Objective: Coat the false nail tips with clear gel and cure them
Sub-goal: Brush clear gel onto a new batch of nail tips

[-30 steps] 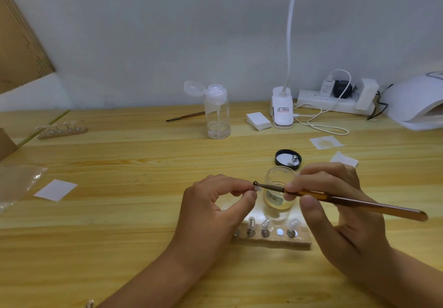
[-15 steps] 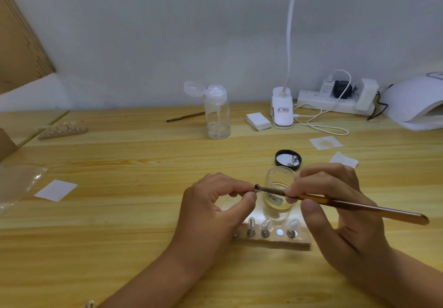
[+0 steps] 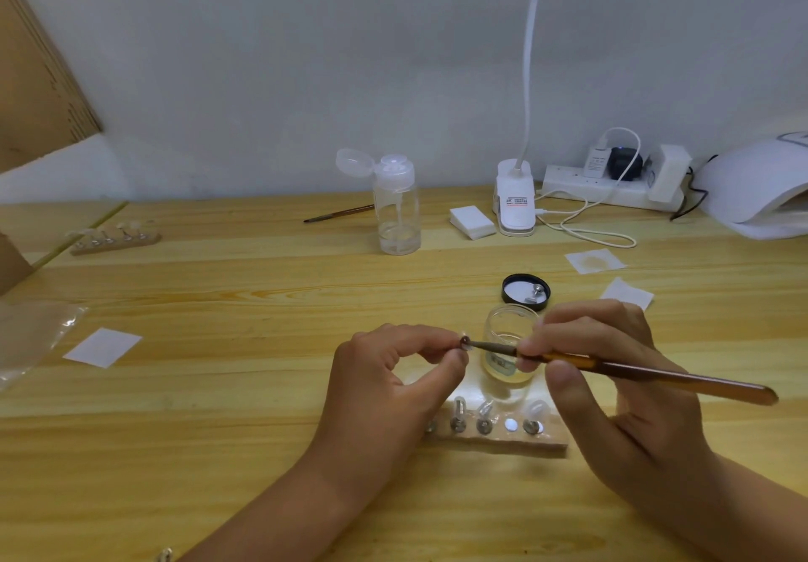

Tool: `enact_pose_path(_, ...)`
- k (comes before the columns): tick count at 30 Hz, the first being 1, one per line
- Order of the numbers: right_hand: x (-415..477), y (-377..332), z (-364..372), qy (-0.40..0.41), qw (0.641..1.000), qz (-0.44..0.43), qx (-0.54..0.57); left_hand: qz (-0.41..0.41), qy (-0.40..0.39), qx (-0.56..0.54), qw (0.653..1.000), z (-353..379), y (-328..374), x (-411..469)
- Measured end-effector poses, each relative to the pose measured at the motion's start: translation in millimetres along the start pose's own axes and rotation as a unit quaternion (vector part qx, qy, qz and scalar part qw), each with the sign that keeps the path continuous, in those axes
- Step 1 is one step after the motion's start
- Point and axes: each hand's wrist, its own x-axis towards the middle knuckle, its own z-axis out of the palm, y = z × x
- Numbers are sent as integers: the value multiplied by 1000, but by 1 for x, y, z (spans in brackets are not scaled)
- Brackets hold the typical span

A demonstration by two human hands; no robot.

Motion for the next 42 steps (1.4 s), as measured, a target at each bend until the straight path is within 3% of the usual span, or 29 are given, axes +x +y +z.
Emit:
enact_pose_path(18, -3, 0, -1, 32, 998, 29, 52, 15, 1, 3, 1000, 0, -2, 0)
enact_pose_path(24, -1, 1, 0, 30, 999, 42, -1, 6, -5, -8, 1000, 1, -5, 0)
enact_pose_path(33, -4, -1, 0, 29, 998, 22, 42, -3, -5, -27, 1000, 0, -6, 1)
enact_pose_path(42, -2, 0, 1, 25, 999, 25, 14, -3, -9, -25, 1000, 0, -5, 1)
